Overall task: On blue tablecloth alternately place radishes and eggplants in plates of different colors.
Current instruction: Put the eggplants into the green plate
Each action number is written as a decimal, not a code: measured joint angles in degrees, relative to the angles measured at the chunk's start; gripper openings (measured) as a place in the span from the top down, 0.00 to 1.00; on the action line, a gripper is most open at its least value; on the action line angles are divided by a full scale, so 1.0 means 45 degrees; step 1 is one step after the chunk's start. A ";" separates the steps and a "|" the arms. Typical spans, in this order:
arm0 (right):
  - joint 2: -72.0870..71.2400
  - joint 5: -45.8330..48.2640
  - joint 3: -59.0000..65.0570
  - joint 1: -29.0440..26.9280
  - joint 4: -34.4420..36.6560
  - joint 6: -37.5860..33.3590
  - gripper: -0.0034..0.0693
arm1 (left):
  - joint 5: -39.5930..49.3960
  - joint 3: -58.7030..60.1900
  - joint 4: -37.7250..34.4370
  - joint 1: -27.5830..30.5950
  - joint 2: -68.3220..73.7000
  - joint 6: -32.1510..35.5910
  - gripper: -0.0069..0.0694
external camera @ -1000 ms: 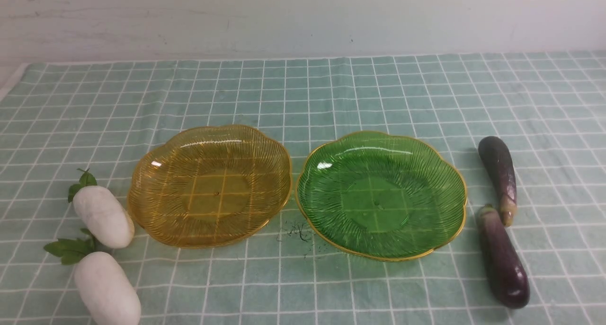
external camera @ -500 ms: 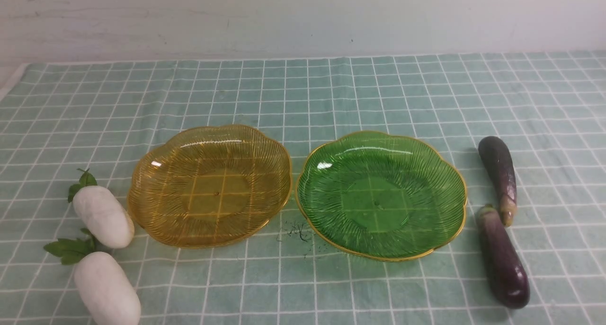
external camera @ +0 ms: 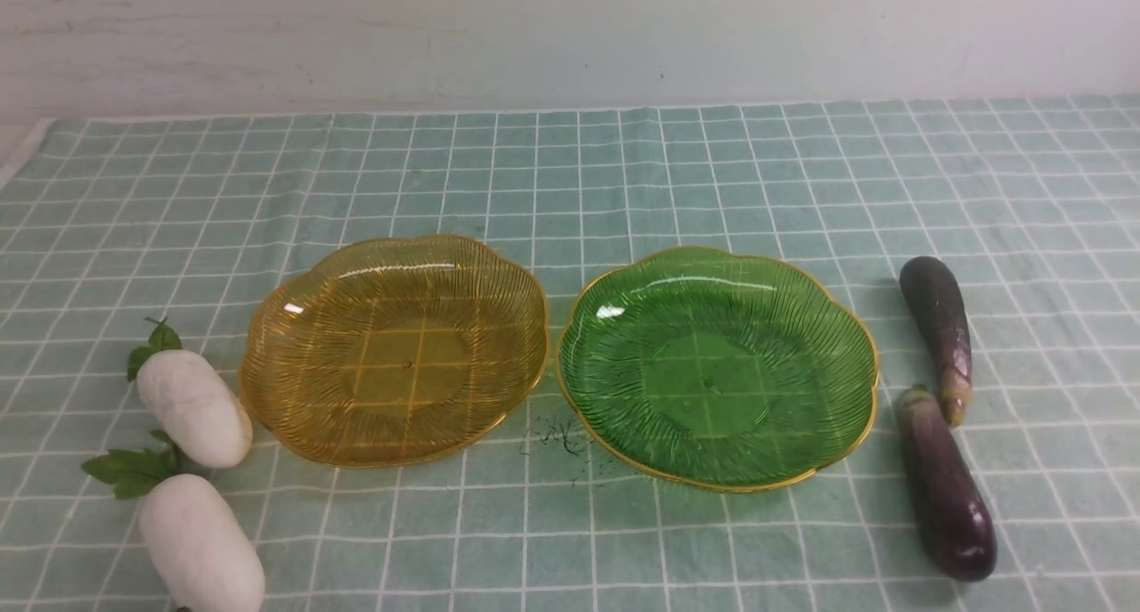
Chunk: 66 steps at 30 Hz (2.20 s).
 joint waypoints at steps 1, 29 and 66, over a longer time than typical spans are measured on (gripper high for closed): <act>0.0000 -0.0050 0.0000 0.0000 0.0099 0.0000 0.97 | -0.0012 0.0000 -0.0176 0.0000 0.0000 0.0016 0.92; 1.1938 0.8945 -0.7937 0.0000 -0.2650 -0.9116 0.96 | 0.6611 -0.6252 0.3945 0.0006 1.0101 0.3599 0.89; 2.1701 0.6464 -1.1334 0.2637 -0.4949 -0.8644 0.37 | 0.6599 -0.6253 0.3961 0.0006 1.1101 0.4595 0.73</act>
